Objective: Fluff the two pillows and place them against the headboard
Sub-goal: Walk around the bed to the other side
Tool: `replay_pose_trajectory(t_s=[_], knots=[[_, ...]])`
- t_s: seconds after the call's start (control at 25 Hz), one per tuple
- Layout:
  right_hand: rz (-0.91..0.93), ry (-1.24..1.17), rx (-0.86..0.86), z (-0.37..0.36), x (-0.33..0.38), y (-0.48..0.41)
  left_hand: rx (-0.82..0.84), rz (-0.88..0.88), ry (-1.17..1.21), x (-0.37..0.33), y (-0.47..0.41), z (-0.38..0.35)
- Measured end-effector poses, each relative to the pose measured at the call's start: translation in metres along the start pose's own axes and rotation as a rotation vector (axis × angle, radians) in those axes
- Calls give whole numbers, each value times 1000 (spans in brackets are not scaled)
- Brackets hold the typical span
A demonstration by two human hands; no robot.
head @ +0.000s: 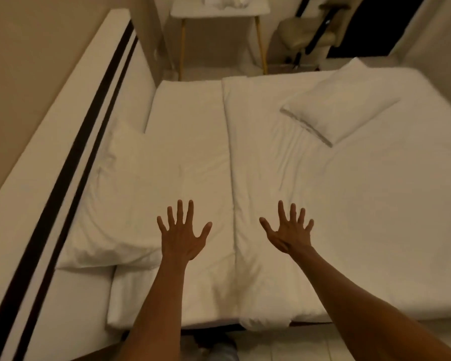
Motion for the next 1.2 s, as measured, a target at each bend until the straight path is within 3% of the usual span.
replay_pose_trajectory(t_s=[0.28,0.64,0.88,1.2], knots=[[-112,-69,-213,164,-245,58,-124,-263,-70,-285,46,33],[-339,-82,-415,323,-526,153,-292,-662,-208,-645,126,99],[-508,-114,-498,384,-676,197,-246,-822,-272,-801,165,73],[-690,-81,-429,470,-906,221,-146,-954,-302,-1048,170,39]])
Point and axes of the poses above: each hand's wrist, its own y-axis away from the middle knuckle, its own z-axis out of the back of the hand, x = y × z, the point moved 9 cm from there along -y, towards the middle knuckle, and after that the axes turned 3 degrees about -y, right-handed, at the moved point
